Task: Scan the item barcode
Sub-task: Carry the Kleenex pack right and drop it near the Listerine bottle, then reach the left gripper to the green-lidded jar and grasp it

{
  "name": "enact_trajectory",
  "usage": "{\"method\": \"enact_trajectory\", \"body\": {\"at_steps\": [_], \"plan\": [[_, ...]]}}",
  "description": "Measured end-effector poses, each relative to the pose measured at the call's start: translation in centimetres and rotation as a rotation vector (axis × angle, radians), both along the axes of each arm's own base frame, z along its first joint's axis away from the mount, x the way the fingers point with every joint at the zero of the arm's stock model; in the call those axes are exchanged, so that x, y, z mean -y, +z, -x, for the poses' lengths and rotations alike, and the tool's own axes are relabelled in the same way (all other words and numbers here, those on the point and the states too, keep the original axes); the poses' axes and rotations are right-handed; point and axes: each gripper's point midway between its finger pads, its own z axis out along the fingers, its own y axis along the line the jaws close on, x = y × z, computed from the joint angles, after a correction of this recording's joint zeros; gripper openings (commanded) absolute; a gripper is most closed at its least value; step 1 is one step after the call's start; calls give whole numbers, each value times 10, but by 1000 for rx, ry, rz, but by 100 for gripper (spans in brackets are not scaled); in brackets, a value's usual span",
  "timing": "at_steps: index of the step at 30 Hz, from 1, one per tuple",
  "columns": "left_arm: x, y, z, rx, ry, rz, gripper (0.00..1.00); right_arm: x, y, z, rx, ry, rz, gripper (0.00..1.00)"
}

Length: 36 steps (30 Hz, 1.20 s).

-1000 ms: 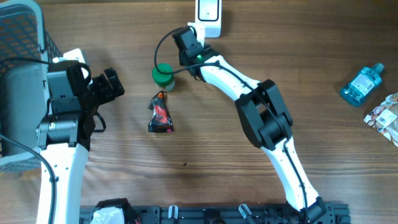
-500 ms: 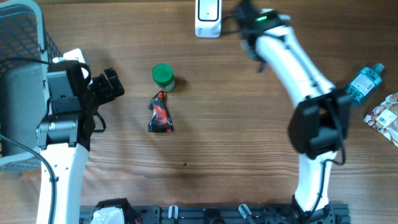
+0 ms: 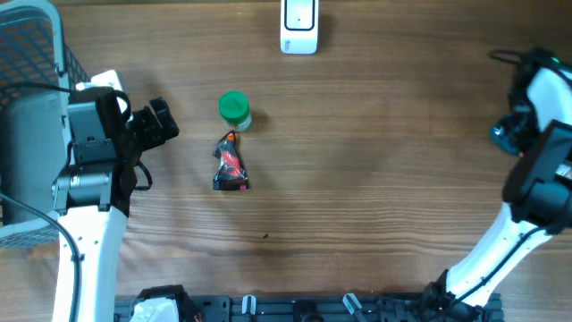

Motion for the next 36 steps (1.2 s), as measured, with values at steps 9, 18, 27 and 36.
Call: {"method": "enact_trajectory", "body": {"at_steps": [9,18,27,36], "plan": [[0,0,0,-1,0,0,100,2,4,14,20,-52,-60,100],[0,0,0,-1,0,0,100,-212,133,-100,533,483,-224,100],[0,1,-1,6,0,-1,100,-467,149,-84,666,932,-559,100],[25,12,-13,71,-144,46,100,-376,125,-61,484,624,-409,100]]}}
